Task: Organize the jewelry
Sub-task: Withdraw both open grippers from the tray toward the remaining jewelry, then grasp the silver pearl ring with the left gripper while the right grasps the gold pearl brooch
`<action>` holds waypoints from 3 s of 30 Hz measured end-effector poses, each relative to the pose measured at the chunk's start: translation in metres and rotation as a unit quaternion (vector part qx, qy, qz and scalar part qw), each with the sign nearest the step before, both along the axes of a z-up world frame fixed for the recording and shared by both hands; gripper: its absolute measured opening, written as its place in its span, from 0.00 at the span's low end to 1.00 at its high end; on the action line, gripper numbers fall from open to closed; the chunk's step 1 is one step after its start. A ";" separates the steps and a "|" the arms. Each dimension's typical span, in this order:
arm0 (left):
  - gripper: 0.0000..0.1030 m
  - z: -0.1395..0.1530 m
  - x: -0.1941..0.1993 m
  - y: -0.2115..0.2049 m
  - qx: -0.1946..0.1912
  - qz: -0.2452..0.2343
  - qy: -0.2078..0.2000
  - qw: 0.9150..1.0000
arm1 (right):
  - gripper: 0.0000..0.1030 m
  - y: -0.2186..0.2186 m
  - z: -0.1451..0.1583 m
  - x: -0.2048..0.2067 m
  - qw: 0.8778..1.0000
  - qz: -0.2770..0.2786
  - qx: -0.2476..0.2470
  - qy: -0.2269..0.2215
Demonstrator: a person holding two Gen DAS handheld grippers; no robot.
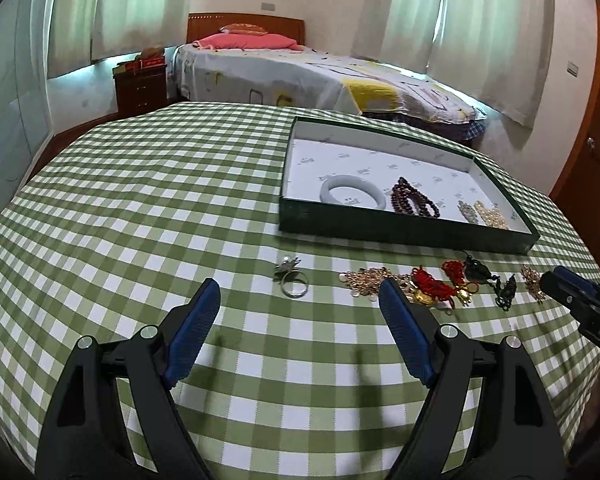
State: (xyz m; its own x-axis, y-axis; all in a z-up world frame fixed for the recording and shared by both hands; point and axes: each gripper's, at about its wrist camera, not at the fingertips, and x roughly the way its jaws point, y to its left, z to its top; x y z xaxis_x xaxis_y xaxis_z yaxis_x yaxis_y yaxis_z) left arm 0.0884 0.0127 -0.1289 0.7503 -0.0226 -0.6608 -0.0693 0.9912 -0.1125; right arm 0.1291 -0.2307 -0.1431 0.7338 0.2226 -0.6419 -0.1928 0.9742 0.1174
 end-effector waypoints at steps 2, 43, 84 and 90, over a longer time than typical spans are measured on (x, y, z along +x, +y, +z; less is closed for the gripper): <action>0.76 -0.002 0.002 0.000 0.000 0.001 0.003 1.000 | 0.40 0.000 -0.001 0.001 1.000 -0.001 0.000 0.001; 0.19 -0.016 0.038 0.004 -0.020 -0.006 0.044 0.999 | 0.40 -0.018 -0.013 0.020 0.999 -0.025 0.006 0.019; 0.19 -0.015 0.033 -0.009 -0.011 -0.021 0.039 0.999 | 0.22 -0.036 -0.029 0.035 0.998 -0.047 -0.011 0.045; 0.19 -0.011 0.032 -0.010 -0.011 -0.024 0.035 0.999 | 0.22 -0.033 -0.026 0.033 0.998 -0.042 -0.010 0.040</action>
